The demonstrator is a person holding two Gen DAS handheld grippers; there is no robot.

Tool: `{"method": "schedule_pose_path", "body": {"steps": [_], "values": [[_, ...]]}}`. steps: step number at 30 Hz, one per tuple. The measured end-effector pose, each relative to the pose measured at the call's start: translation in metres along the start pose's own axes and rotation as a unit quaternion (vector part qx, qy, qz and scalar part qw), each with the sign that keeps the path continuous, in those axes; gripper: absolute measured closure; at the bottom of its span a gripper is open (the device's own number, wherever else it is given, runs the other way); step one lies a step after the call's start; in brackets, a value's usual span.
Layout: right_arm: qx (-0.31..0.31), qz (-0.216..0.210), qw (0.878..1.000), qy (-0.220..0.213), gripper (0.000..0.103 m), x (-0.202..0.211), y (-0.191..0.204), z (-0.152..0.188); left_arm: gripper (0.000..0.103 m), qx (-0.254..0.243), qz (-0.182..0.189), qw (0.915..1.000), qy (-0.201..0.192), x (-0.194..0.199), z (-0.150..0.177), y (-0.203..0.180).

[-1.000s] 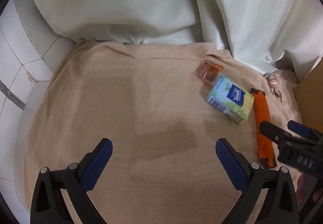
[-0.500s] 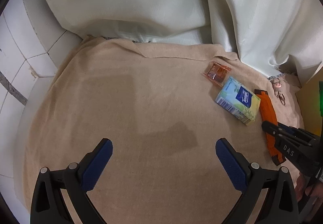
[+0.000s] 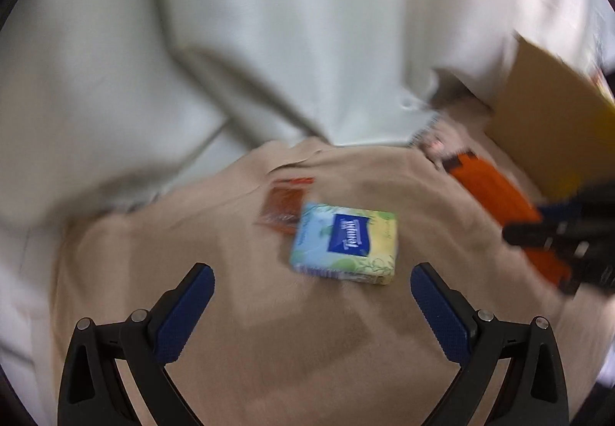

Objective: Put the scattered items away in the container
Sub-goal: 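Lower the left tool onto the Tempo tissue pack and close on it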

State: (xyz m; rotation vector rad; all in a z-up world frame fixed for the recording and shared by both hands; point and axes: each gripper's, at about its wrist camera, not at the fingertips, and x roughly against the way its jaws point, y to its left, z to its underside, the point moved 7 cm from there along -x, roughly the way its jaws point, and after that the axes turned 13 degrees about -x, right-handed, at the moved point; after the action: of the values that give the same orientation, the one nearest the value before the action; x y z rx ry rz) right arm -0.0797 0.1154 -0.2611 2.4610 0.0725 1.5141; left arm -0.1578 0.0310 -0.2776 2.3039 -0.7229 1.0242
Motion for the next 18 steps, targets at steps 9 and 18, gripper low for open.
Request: {"method": "schedule_pose_path", "body": {"steps": [9,18], "values": [[-0.009,-0.012,1.0,-0.002,0.078,0.009,-0.008,0.002,0.0,-0.025,0.01,0.9996,0.0,-0.029,-0.014,-0.007],[-0.005,-0.018,1.0,-0.005,0.078,0.013,-0.006,0.0,0.0,-0.008,0.002,0.9995,0.029,-0.054,-0.006,-0.007]]}}
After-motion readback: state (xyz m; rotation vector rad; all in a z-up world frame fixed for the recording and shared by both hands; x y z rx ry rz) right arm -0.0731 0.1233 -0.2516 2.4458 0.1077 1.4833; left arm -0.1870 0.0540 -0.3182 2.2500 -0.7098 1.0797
